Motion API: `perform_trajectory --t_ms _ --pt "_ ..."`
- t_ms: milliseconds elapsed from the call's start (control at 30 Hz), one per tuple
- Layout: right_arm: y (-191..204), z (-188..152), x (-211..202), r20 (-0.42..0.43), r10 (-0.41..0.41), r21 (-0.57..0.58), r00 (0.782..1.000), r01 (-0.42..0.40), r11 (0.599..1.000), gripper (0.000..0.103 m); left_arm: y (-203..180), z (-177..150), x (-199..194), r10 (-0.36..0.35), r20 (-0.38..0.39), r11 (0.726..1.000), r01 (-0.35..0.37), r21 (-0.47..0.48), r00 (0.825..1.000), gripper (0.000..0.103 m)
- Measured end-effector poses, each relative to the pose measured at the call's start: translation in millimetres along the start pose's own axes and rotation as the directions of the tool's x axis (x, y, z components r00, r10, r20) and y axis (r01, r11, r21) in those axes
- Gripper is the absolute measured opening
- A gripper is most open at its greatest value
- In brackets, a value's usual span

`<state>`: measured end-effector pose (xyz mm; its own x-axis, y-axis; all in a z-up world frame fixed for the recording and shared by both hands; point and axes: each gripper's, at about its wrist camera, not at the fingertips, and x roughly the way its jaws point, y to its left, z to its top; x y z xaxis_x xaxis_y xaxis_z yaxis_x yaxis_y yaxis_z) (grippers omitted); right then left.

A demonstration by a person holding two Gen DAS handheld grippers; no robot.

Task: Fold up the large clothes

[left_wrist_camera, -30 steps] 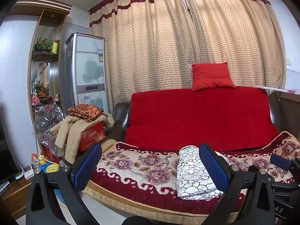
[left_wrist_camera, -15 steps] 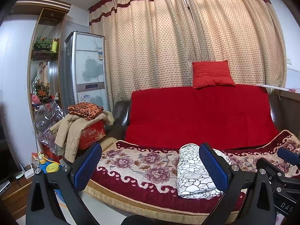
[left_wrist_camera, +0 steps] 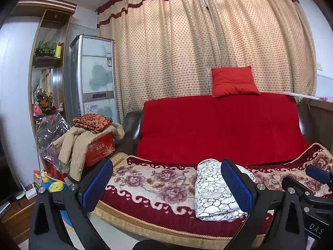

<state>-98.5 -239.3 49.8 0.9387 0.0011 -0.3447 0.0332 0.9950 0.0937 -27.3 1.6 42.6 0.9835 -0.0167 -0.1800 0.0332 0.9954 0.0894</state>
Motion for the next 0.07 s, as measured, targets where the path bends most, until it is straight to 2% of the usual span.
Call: perform_trajectory --t_ms 67 --pt "-0.3 -0.8 3.0 -0.004 -0.003 0.001 1.000 0.003 1.000 0.076 -0.3 -1.0 7.8 -0.003 -0.019 1.000 0.003 -0.020 1.000 0.103"
